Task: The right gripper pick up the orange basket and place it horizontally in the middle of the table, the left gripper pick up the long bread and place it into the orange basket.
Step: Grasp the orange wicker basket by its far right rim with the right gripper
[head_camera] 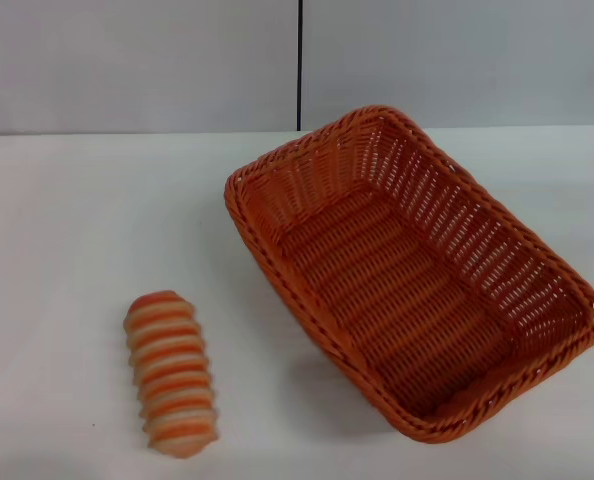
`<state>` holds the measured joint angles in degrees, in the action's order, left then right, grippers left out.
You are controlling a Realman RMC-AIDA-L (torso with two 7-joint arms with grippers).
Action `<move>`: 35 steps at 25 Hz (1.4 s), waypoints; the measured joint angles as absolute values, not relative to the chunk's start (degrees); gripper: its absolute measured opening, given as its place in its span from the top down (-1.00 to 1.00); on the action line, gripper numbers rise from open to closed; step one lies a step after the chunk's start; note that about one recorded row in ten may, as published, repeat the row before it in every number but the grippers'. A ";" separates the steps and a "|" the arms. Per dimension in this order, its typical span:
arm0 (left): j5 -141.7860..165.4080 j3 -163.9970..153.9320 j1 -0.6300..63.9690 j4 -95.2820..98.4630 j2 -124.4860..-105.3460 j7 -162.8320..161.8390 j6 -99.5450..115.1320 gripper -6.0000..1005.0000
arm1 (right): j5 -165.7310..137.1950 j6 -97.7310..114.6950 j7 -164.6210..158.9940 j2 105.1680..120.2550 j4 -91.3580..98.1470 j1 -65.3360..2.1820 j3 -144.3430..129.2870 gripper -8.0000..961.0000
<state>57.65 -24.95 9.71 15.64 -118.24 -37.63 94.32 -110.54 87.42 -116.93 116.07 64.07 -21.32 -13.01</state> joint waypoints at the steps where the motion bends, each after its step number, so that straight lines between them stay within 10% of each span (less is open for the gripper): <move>1: 57.58 -24.95 9.80 14.44 -118.24 -36.68 94.44 -0.52 | -114.59 88.31 -121.14 115.55 66.41 -22.62 -14.01 -0.45; 9: 57.38 -24.86 10.40 10.01 -118.32 -33.23 95.90 -0.51 | -142.53 100.98 -138.35 112.04 72.83 -35.54 -26.09 -0.45; 21: 57.39 -24.69 10.70 7.59 -118.34 -33.18 96.75 -0.50 | -153.36 107.42 -143.53 110.58 71.94 -43.78 -34.26 -0.44; 35: 57.66 -24.71 11.61 7.39 -118.23 -32.37 96.22 -0.48 | -151.39 98.78 -142.93 111.48 53.82 -47.79 -36.56 -0.44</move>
